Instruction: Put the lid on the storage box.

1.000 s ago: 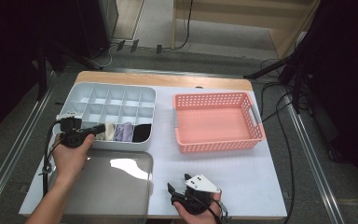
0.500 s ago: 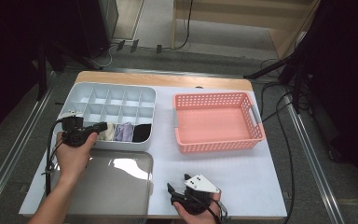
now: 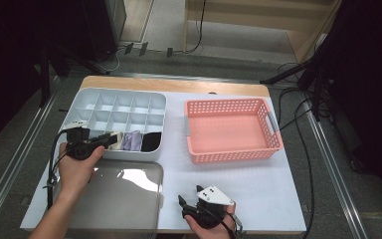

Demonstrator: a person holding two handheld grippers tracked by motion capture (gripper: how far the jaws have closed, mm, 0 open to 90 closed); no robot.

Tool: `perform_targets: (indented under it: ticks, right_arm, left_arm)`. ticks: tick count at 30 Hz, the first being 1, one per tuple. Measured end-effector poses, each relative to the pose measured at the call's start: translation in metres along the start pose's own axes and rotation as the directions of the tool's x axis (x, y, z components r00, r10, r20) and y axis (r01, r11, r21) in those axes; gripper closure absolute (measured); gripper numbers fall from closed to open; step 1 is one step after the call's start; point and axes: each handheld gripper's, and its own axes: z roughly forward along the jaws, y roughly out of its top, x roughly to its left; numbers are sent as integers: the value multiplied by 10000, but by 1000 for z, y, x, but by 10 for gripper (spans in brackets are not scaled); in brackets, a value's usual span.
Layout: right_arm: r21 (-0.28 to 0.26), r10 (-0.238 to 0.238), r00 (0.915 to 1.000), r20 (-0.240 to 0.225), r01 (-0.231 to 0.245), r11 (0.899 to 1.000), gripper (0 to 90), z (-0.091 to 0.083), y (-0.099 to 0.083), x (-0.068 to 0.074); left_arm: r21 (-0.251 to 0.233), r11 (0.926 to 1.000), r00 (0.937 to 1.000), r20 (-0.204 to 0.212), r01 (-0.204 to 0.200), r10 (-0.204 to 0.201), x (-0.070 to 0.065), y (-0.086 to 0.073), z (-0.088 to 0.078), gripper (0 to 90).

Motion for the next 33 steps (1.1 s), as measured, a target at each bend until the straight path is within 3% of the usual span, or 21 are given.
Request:
perform_targets:
  ticks: [4, 6, 8, 12, 16, 20, 28, 33]
  right_arm:
    - [-14, -22, 10000, 32, 22, 10000, 325, 1, 0, 0]
    - [-44, -14, 10000, 14, 15, 10000, 325, 1, 0, 0]
    - [-65, -1, 10000, -2, 1, 10000, 323, 0, 0, 0]
    - [-18, 60, 10000, -19, -60, 10000, 323, 1, 0, -1]
    - [20, 6, 10000, -57, -5, 10000, 322, 1, 1, -1]
    - [31, -37, 10000, -42, 37, 10000, 318, 1, 1, -1]
    - [16, -13, 10000, -15, 13, 10000, 313, 1, 0, 0]
    - [-57, -57, 10000, 6, 57, 10000, 313, 0, 0, 0]
  left_arm:
    - [-879, 9961, 9995, 324, 86, -57, 1, -3, -16, 466]
    - [-1166, 9932, 9989, 454, -43, 96, 1, -5, -22, 416]
    - [-1435, 9890, 9986, 332, -363, 415, -1, -8, -27, 363]
    - [-2007, 9790, 9991, 182, -341, 385, -4, -16, -40, 310]
    - [-1939, 9804, 9993, -132, -360, 341, -7, -26, -52, 266]
    - [-1914, 9794, 9977, -317, -642, 593, -8, -35, -61, 190]
    - [-1937, 9760, 9951, -179, -992, 976, -6, -54, -76, 117]
    - [-1769, 9804, 9962, -239, -871, 842, 0, -70, -82, 108]
